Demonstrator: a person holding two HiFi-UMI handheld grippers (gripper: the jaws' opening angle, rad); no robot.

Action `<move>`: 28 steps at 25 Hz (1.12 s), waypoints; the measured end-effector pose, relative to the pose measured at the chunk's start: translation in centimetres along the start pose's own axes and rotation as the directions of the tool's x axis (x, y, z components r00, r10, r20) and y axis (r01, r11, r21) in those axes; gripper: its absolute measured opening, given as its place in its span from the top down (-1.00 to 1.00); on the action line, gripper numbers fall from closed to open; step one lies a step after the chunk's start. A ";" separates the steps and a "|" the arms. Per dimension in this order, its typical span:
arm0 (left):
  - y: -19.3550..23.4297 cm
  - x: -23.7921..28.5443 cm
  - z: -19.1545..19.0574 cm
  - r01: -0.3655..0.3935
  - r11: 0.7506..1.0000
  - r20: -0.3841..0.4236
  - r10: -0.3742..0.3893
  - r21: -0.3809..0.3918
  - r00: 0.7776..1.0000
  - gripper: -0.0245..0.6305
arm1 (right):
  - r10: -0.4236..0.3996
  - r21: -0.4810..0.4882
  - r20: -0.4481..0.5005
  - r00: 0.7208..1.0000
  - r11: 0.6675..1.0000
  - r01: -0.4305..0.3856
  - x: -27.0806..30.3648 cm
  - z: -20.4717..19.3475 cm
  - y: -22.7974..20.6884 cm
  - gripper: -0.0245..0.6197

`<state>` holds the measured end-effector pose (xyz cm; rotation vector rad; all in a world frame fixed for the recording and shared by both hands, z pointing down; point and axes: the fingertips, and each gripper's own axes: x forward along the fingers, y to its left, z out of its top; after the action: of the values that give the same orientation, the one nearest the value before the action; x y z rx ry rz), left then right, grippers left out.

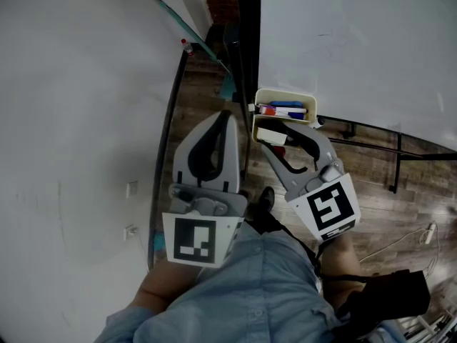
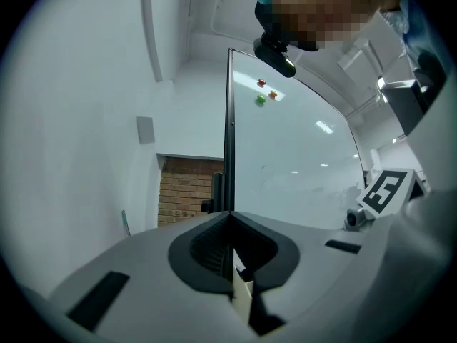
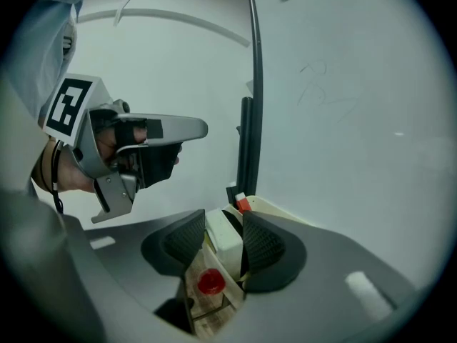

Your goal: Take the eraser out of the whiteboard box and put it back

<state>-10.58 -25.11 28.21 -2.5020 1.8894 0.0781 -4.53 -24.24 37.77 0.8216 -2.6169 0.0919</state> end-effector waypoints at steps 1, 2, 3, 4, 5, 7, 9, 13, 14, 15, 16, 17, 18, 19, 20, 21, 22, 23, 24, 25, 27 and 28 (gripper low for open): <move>-0.1 -0.1 0.2 -0.002 1.000 0.005 0.002 0.004 1.000 0.91 | -0.001 0.001 0.010 1.000 1.000 0.001 -0.2 0.2 0.1 0.42; -0.2 -0.3 0.4 -0.003 1.000 0.011 0.003 0.008 1.000 0.91 | -0.003 0.001 0.021 1.000 1.000 0.003 -0.4 0.5 0.1 0.42; -0.4 -0.4 0.7 -0.003 1.000 0.018 0.003 0.013 1.000 0.91 | -0.006 0.001 0.034 0.999 1.000 0.006 -0.7 0.8 0.1 0.42; -0.6 -0.5 0.9 -0.002 1.000 0.024 0.002 0.016 1.000 0.91 | -0.008 0.002 0.051 0.999 1.000 0.008 -1.1 1.2 0.0 0.42; -0.8 -0.7 1.2 -0.002 1.000 0.030 0.001 0.020 1.000 0.91 | -0.012 0.007 0.071 0.997 1.000 0.012 -1.5 1.6 0.0 0.42; -1.3 -1.0 1.7 0.000 1.000 0.043 -0.001 0.028 0.999 0.91 | -0.031 0.028 0.115 0.993 0.999 0.028 -2.7 2.6 -0.4 0.42; -1.9 -1.4 2.2 0.000 0.999 0.053 -0.002 0.037 0.999 0.91 | -0.057 0.066 0.169 0.984 0.997 0.046 -4.1 3.7 -1.0 0.45; -2.8 -2.3 3.4 -0.009 0.998 0.084 0.004 0.057 0.996 0.91 | -0.140 0.097 0.278 0.950 0.988 0.118 -7.8 5.9 -2.7 0.63; -2.9 -2.5 3.8 -0.012 0.998 0.094 0.006 0.063 0.996 0.91 | -0.168 0.101 0.300 0.939 0.984 0.144 -8.7 6.4 -3.1 0.72; -3.1 -2.7 4.2 -0.014 0.997 0.103 0.007 0.069 0.995 0.91 | -0.193 0.105 0.321 0.927 0.980 0.168 -9.5 7.0 -3.5 0.81; -3.2 -2.9 4.6 -0.016 0.997 0.112 0.007 0.076 0.994 0.91 | -0.213 0.111 0.342 0.915 0.976 0.186 -10.3 7.5 -3.7 0.87; -3.4 -3.1 5.0 -0.017 0.997 0.122 0.007 0.081 0.993 0.91 | -0.230 0.116 0.362 0.903 0.973 0.201 -11.0 8.0 -3.8 0.91; -3.6 -3.4 5.3 -0.018 0.996 0.132 0.006 0.086 0.991 0.91 | -0.243 0.119 0.380 0.893 0.970 0.213 -11.6 8.5 -3.9 0.92; -3.8 -3.6 5.7 -0.018 0.996 0.141 0.005 0.089 0.990 0.91 | -0.254 0.120 0.394 0.883 0.967 0.225 -12.2 8.9 -3.9 0.92; -4.0 -3.8 6.0 -0.017 0.996 0.149 0.003 0.092 0.989 0.91 | -0.264 0.120 0.406 0.875 0.964 0.236 -12.7 9.3 -3.9 0.92; -4.1 -3.9 6.3 -0.017 0.995 0.157 0.002 0.095 0.988 0.91 | -0.273 0.120 0.416 0.867 0.962 0.245 -13.1 9.6 -3.9 0.92; -4.3 -4.1 6.6 -0.017 0.995 0.164 0.001 0.097 0.986 0.91 | -0.280 0.120 0.425 0.861 0.960 0.253 -13.5 9.8 -3.9 0.92; -4.4 -4.3 6.8 -0.018 0.995 0.170 0.000 0.099 0.985 0.91 | -0.284 0.119 0.432 0.856 0.959 0.258 -13.8 10.1 -3.9 0.92; -4.4 -4.4 7.0 -0.018 0.995 0.174 0.001 0.100 0.985 0.91 | -0.287 0.118 0.438 0.852 0.958 0.261 -14.0 10.3 -3.8 0.92; -4.5 -4.5 7.1 -0.019 0.995 0.176 0.001 0.099 0.984 0.91 | -0.287 0.116 0.443 0.849 0.958 0.263 -14.2 10.5 -3.8 0.92; -4.6 -4.6 7.2 -0.021 0.995 0.179 0.003 0.097 0.984 0.91 | -0.288 0.112 0.449 0.846 0.957 0.266 -14.4 10.7 -3.7 0.92; -4.7 -4.7 7.3 -0.022 0.995 0.181 0.004 0.097 0.983 0.91 | -0.288 0.111 0.451 0.845 0.957 0.267 -14.5 10.8 -3.7 0.92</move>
<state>-7.66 -19.08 21.03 -2.3318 1.7929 0.2003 4.61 -21.46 22.02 1.3792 -2.8965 -0.1498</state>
